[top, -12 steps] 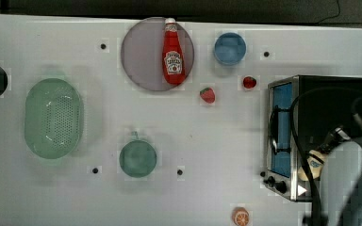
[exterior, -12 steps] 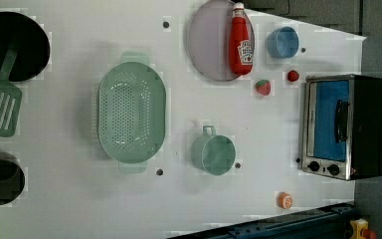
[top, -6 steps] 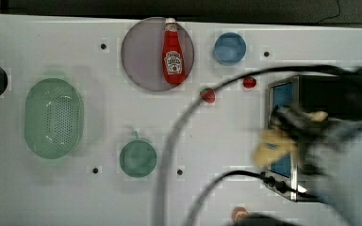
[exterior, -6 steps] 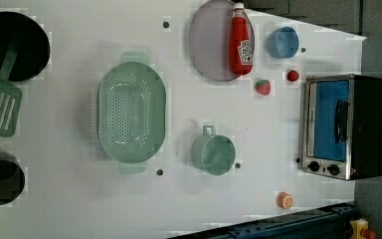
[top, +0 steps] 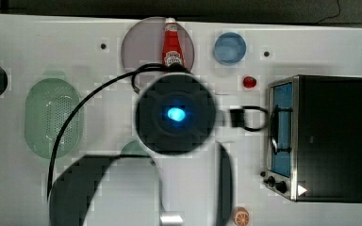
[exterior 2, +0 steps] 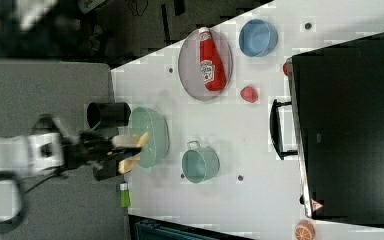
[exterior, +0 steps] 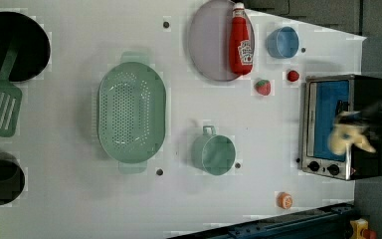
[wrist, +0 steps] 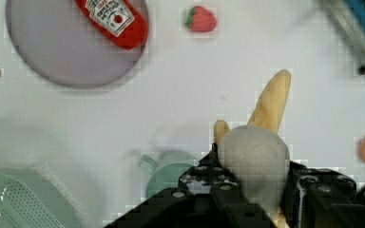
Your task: Pick banana from oven and place on table.
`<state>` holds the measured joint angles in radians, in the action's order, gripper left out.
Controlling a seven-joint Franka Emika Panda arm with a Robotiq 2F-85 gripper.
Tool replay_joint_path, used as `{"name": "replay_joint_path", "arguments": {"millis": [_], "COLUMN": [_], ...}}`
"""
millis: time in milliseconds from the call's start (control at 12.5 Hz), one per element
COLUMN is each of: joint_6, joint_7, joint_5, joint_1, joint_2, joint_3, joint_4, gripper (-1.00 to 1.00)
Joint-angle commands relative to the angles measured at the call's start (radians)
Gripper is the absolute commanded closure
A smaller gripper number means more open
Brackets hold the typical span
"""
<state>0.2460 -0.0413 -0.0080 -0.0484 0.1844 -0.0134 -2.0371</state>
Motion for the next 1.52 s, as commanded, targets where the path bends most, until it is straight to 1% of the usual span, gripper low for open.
{"name": "replay_joint_path", "arguments": {"millis": [80, 320, 480, 880, 960, 1120, 1440, 1520], "joint_6": [0.168, 0.392, 0.484, 0.628, 0.649, 0.659, 0.659, 0.659], "joint_7": [0.115, 0.115, 0.115, 0.115, 0.115, 0.115, 0.115, 0.115], "joint_5": [0.007, 0.007, 0.006, 0.005, 0.005, 0.005, 0.005, 0.005], "joint_1": [0.023, 0.025, 0.026, 0.028, 0.029, 0.029, 0.029, 0.029], "joint_2": [-0.007, -0.045, -0.094, -0.22, -0.233, -0.243, -0.236, -0.223], "joint_3": [0.072, 0.076, 0.076, 0.078, 0.079, 0.089, 0.094, 0.094], "joint_4": [-0.159, -0.313, -0.372, -0.39, -0.39, -0.39, -0.375, -0.357], "gripper": [0.44, 0.44, 0.44, 0.44, 0.38, -0.04, -0.95, -1.0]}}
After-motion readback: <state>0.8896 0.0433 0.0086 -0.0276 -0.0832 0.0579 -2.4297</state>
